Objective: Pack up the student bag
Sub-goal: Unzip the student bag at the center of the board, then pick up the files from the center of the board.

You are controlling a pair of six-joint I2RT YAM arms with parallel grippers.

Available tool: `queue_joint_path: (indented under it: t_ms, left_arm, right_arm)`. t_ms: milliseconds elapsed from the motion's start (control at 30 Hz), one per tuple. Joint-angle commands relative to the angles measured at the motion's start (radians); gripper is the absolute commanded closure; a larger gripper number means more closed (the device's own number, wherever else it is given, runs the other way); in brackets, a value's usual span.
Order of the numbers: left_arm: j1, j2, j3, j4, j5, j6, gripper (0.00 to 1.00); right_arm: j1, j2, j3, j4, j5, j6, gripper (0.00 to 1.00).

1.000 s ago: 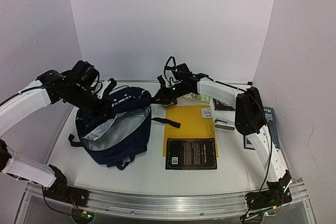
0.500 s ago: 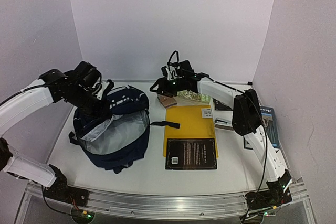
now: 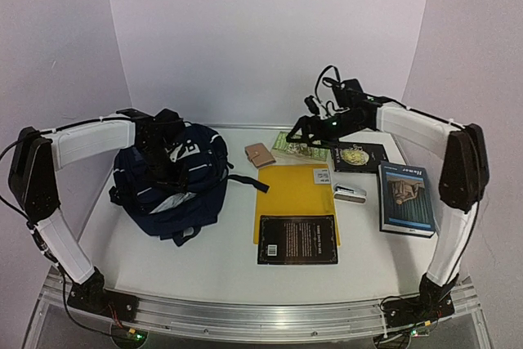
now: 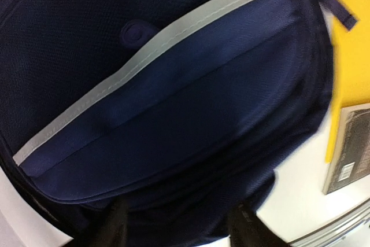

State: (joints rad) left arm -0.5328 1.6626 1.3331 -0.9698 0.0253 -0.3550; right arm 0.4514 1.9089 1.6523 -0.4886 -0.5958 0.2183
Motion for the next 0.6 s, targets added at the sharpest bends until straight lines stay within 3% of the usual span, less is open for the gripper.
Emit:
queue_joint_path:
  t_ms: [0,233,567]
  left_arm:
    - [-0.028,-0.084,0.114,0.141,0.089,0.010,0.34]
    - [-0.108,0.019,0.175,0.201,0.269,-0.050,0.29]
    - [-0.164,0.269,0.219,0.383,0.427,-0.193,0.30]
  right_arm:
    - [-0.067,-0.072,-0.148,-0.126,-0.024,-0.069,0.07]
    - [-0.122,-0.134,-0.315,-0.140,-0.038,-0.101,0.09]
    - [-0.192,-0.049,-0.397,-0.137,-0.057,-0.143,0.18]
